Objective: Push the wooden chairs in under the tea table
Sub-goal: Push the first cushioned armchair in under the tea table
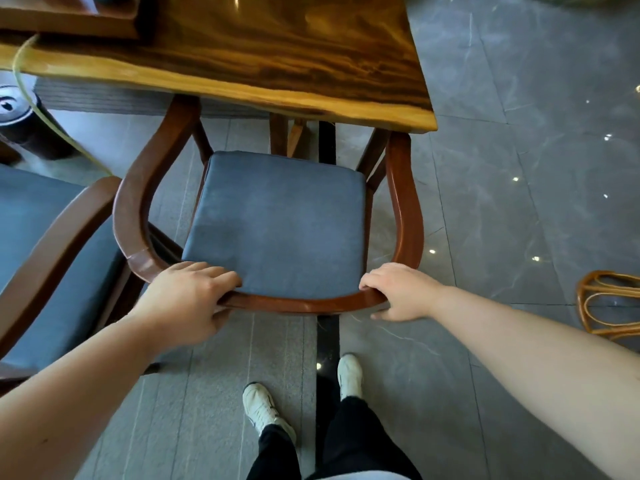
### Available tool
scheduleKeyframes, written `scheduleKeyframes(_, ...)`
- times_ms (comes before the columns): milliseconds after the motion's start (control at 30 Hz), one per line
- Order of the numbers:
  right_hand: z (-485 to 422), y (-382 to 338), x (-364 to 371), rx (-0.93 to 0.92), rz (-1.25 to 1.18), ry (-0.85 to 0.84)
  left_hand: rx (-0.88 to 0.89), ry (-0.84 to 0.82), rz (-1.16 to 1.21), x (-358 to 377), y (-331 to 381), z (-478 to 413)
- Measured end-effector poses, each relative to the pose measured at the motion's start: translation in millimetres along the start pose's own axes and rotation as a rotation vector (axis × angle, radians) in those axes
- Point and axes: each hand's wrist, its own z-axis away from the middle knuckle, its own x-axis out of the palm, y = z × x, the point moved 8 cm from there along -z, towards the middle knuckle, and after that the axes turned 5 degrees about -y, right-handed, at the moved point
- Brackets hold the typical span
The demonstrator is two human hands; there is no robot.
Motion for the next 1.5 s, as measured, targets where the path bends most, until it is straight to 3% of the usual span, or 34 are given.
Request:
scheduleKeyframes(133,-14.6,16.0,-3.3,-0.121,0.314,-0.169,-0.029,-0.047,-0.097,7.1,60.7,-28.0)
scheduleKeyframes(233,-26.9,29.7,-7.9,-0.188,0.469,-0.238,-0.152,-0.173,-0.083,18.3,85.4,-54.4)
scheduleKeyframes(367,-39.8,35.1,0.9,-0.31,0.494,-0.402,-0.278,-0.252,-0.068,27.2,107.9,-68.5)
scheduleKeyframes(500,-40.1,31.2,3.0,-0.354,0.495,-0.505,-0.261,-0.166,-0.098,19.1,111.7,-65.1)
scheduleKeyframes(833,-36.5,36.1,0.0,-0.355,0.54,-0.495,-0.271,-0.072,-0.121,14.9,119.5,-67.7)
scheduleKeyframes(1400,-22.5,67.2,-22.0,-0.266,0.526,-0.554,-0.349,-0.238,-0.037,25.7,136.3,-94.1)
scheduleKeyframes(1500,-25.3,44.8,-48.9,-0.316,0.398,-0.449,-0.324,-0.145,-0.056,13.0,130.6,-84.8)
